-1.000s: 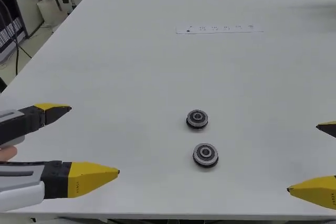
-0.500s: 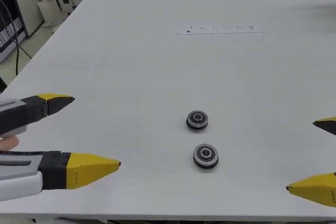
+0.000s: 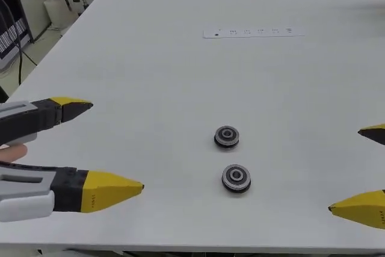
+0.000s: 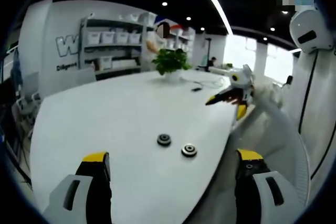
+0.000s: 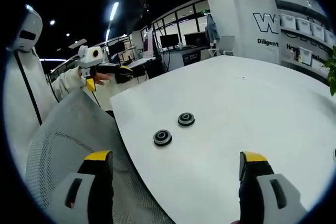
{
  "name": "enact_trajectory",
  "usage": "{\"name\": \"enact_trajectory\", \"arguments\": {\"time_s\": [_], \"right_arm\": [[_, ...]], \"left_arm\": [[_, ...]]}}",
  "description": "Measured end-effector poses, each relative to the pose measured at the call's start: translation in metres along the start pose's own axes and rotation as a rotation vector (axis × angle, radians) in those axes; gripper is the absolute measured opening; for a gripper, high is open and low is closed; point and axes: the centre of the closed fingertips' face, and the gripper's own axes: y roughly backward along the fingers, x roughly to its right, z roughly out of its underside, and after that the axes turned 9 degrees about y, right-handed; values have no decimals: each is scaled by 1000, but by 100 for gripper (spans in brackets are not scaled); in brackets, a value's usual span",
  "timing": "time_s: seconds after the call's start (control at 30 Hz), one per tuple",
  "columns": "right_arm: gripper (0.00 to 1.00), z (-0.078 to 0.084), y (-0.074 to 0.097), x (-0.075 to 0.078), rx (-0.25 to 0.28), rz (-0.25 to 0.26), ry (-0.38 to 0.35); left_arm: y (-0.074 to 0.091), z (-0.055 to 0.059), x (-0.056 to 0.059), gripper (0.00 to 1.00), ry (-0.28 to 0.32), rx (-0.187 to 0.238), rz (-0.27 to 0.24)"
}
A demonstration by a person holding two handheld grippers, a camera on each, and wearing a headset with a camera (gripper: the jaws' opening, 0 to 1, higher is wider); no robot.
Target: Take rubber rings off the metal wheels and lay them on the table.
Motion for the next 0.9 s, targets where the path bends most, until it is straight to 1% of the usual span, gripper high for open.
{"name": "enact_trajectory", "arguments": {"time_s": [0.13, 0.27, 0.47, 0.6, 0.77, 0.9], "right_arm": [[97, -3, 0, 3, 1, 0, 13], [97, -7, 0, 6, 3, -1, 25], [97, -14, 2, 11, 3, 2, 45], [97, -24, 4, 18, 12, 9, 73], [97, -33, 4, 23, 20, 8, 100], [97, -37, 0, 23, 17, -3, 119]], "left_arm": [[-3, -3, 2, 100, -28, -14, 11], [-5, -8, 4, 100, -49, -17, 19], [-8, -22, 7, 100, -99, 1, 32], [-11, -32, 10, 100, -132, 15, 46], [-15, -34, 13, 100, -183, -12, 63], [-17, -38, 16, 100, -194, -10, 82]]}}
